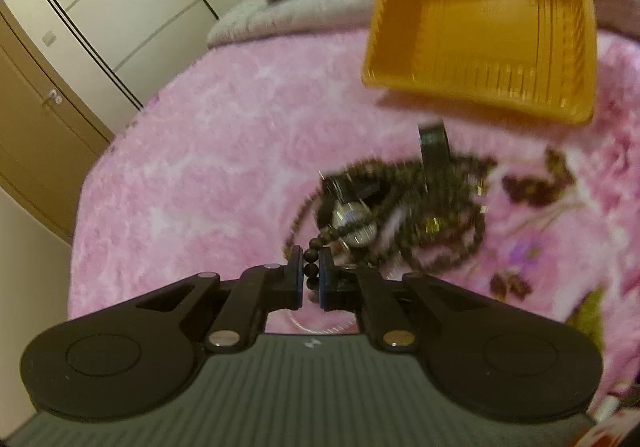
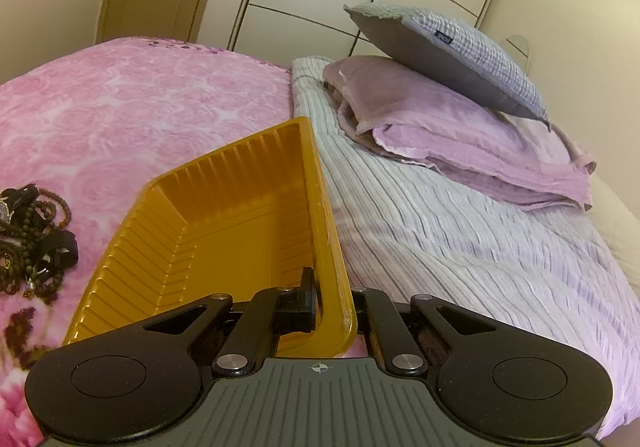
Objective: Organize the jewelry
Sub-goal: 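Lift the bead strand with the left gripper and carry it over the tray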
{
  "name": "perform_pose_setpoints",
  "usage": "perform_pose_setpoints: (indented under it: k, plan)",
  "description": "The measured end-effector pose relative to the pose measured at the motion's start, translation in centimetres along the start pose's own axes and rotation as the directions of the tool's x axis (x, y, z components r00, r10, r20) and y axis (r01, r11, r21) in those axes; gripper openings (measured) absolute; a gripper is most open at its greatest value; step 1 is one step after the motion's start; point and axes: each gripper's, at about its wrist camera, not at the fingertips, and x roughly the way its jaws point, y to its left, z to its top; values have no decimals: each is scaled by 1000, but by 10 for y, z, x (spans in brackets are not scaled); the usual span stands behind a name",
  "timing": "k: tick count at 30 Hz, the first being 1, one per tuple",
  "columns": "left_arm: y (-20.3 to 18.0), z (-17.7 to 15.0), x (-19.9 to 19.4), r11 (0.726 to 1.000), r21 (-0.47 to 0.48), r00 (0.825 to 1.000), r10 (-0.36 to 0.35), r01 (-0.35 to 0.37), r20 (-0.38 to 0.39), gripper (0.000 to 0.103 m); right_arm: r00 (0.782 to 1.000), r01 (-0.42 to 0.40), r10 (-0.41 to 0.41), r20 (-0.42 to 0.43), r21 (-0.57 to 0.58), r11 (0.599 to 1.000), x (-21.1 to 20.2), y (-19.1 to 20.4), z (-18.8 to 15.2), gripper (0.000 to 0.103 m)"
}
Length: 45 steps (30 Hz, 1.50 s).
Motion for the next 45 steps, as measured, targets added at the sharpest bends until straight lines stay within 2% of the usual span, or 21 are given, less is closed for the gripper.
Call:
perform_pose_setpoints:
  k: [6,12,24,37,45]
  plan:
    - [30,32,-44,1000,-29,996,2,1,90,6,1000,8,-8,4,-21,1000,-3,5,0,5]
    - [55,65,-86,997,-68,983,-17,29,183,6,1000,10,-10,8,-32,999,-7,8,2,5]
    - [92,135,-165,997,-76,931,-1,31,365,6,1000,21,-20,16,-46,999,-15,11,8,5]
    - [118,199,-218,997,-74,861,23,17,508,6,999,23,-21,26,-50,998,-21,7,12,5]
    - [123,229,-224,998,-58,845,33,-2,534,6,999,20,-19,30,-53,998,-20,7,14,5]
